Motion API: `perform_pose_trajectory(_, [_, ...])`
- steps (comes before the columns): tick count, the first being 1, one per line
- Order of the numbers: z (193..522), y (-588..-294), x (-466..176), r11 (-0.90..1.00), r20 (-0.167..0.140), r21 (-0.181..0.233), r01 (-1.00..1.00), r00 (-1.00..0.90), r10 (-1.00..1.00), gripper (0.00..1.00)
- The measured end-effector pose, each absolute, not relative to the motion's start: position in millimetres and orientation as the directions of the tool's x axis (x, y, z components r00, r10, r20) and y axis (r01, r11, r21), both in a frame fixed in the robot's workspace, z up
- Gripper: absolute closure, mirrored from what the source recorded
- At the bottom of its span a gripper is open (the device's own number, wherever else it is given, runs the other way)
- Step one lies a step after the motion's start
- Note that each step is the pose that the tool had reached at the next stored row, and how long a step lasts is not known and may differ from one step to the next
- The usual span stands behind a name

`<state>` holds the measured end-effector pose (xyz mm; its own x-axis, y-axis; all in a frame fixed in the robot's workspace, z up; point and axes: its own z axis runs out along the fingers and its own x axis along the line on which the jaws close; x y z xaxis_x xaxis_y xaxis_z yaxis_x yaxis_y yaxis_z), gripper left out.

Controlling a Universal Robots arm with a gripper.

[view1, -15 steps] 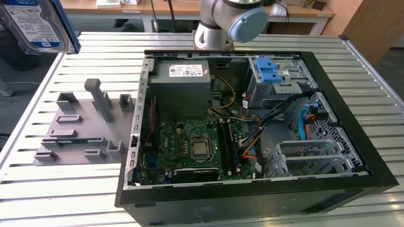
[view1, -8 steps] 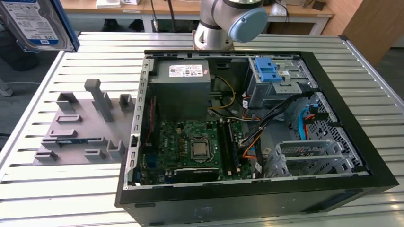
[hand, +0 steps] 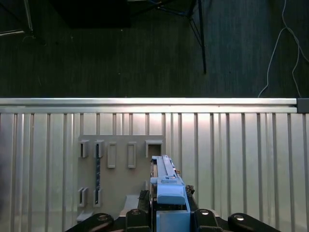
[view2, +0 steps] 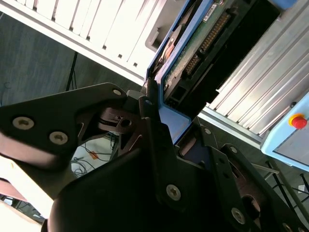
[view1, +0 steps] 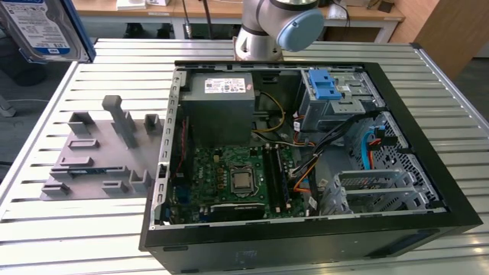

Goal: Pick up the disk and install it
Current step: 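Pick up the disk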

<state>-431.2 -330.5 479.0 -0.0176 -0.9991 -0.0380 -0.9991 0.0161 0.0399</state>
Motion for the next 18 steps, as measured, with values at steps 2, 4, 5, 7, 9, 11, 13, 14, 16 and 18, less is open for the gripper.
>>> perform_pose_trajectory(2, [479, -333, -431, 0.016, -0.038, 0.04, -0.999, -0.018, -0.999, 0.63])
perform_pose_trajectory(4, [479, -337, -431, 0.016, -0.038, 0.04, -0.999, -0.018, -0.999, 0.63])
perform_pose_trajectory(5, [479, -339, -431, 0.016, -0.038, 0.04, -0.999, -0.018, -0.999, 0.63])
perform_pose_trajectory(7, [479, -343, -430, 0.016, -0.038, 0.04, -0.999, -0.018, -0.999, 0.63])
perform_pose_trajectory(9, [479, -347, -426, 0.016, -0.038, 0.04, -0.999, -0.018, -0.999, 0.63])
perform_pose_trajectory(11, [479, -348, -423, 0.016, -0.038, 0.04, -0.999, -0.018, -0.999, 0.63])
perform_pose_trajectory(13, [479, -349, -421, 0.016, -0.038, 0.04, -0.999, -0.018, -0.999, 0.63])
perform_pose_trajectory(14, [479, -349, -420, 0.016, -0.038, 0.04, -0.999, -0.018, -0.999, 0.63])
perform_pose_trajectory(16, [479, -350, -417, 0.016, -0.038, 0.04, -0.999, -0.018, -0.999, 0.63])
perform_pose_trajectory(18, [479, -351, -415, 0.016, -0.038, 0.04, -0.999, -0.018, -0.999, 0.63])
